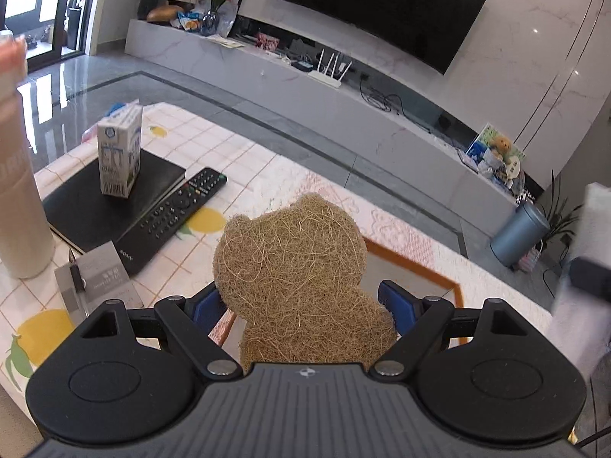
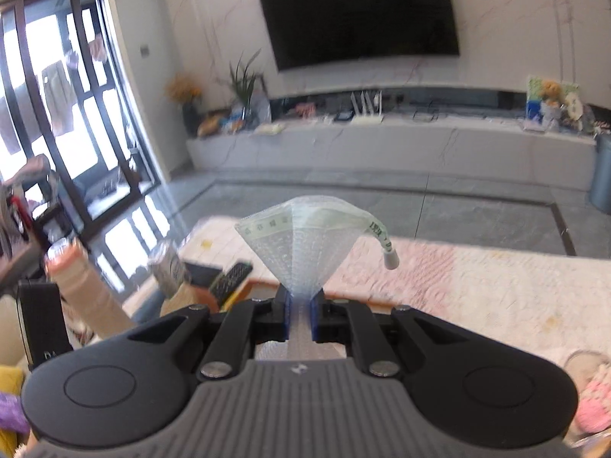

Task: Organize soft objects
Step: 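Carry the bear sponge and clear pouch over the cardboard box with both tools, then open both tools to drop the sponge and pouch into the box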

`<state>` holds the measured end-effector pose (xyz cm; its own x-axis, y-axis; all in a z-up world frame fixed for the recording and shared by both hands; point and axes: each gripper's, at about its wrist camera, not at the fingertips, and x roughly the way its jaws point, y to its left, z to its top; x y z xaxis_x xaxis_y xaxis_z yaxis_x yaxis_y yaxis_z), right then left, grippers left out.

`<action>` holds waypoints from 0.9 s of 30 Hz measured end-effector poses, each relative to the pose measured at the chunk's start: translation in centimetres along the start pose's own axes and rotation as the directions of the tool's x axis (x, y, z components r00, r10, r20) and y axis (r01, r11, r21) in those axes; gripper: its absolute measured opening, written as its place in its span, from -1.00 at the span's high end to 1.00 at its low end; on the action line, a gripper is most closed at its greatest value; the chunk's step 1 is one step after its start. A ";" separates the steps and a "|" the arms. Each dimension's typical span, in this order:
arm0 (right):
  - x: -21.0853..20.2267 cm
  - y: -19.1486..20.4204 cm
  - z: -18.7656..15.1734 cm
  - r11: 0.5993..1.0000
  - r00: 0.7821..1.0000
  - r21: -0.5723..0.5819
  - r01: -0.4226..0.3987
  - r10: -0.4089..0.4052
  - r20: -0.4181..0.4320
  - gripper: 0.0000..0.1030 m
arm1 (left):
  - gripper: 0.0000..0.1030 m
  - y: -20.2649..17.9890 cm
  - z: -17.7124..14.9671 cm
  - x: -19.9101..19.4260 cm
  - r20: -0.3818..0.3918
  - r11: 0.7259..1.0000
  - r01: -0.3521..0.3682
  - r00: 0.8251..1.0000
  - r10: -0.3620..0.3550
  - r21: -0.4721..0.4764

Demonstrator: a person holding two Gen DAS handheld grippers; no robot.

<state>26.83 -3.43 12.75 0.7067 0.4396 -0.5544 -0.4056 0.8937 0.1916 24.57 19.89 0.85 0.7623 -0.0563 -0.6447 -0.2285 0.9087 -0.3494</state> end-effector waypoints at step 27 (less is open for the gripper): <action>6.4 1.2 -4.7 0.998 0.969 -0.063 -0.009 -0.007 -0.247 0.85 | -0.91 -2.7 -5.5 -0.8 -0.218 0.888 0.002 0.970 0.111 0.459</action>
<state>28.12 0.03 5.61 0.5447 0.3977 -0.7383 -0.4473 0.8825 0.1454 21.22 15.21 -1.41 0.5817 -0.0444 -0.8122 0.0768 0.9971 0.0005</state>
